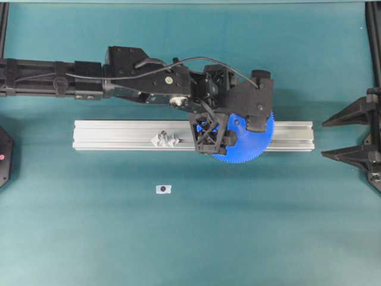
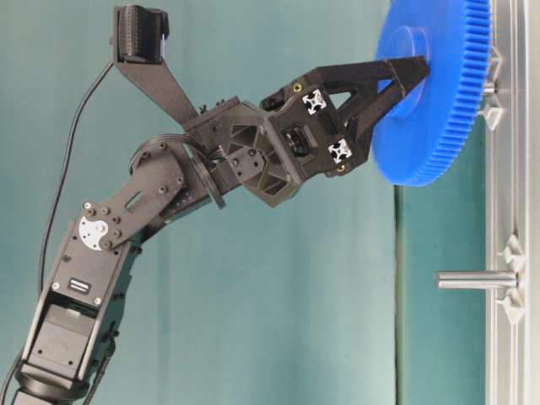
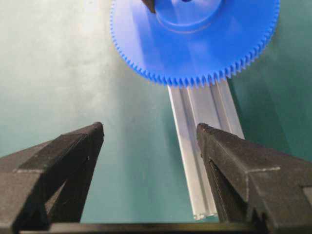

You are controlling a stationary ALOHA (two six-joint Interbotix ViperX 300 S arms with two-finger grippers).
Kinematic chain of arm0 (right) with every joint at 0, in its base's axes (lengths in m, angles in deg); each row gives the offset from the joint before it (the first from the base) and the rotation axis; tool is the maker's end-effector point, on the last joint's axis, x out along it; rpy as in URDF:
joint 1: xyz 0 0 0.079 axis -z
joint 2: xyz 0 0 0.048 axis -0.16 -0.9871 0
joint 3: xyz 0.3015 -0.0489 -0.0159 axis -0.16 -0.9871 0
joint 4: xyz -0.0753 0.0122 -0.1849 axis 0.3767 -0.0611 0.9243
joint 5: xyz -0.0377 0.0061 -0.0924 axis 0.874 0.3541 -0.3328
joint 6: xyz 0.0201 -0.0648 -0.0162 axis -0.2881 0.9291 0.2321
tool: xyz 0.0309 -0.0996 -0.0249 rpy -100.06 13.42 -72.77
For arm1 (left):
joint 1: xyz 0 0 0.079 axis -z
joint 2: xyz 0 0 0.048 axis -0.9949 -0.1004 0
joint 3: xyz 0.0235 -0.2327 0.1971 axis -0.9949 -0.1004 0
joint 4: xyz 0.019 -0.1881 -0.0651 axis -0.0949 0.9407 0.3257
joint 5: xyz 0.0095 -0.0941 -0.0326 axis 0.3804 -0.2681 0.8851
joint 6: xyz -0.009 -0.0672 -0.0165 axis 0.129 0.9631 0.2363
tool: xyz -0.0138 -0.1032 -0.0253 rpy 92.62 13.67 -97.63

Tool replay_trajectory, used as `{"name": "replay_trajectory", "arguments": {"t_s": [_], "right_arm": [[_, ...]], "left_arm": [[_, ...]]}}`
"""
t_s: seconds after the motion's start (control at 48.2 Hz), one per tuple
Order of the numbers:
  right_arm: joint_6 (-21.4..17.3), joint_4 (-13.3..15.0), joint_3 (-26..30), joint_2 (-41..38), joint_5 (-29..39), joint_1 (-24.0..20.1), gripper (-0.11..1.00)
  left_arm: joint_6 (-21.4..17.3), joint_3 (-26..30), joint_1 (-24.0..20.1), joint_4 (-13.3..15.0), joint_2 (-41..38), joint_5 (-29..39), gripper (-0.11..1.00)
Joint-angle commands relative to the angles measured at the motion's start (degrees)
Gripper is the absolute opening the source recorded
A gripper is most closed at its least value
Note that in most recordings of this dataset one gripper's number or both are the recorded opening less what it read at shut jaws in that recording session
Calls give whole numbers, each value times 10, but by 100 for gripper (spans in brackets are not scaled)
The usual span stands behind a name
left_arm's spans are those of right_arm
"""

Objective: Insert the large gear onto the shaft.
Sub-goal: 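Align the gear's center hole with the shaft tip using the left gripper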

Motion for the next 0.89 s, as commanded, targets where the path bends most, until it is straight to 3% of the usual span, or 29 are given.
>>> {"name": "replay_trajectory", "arguments": {"t_s": [0.0,0.871], "right_arm": [[-5,-1,7,-5,-4,2,83],[-6,-1,9,-5,-3,2,83]], "left_arm": [[-1,-7,-25,-4,-3,1,78],[2,-4,-34,-4,4,25,78]]}}
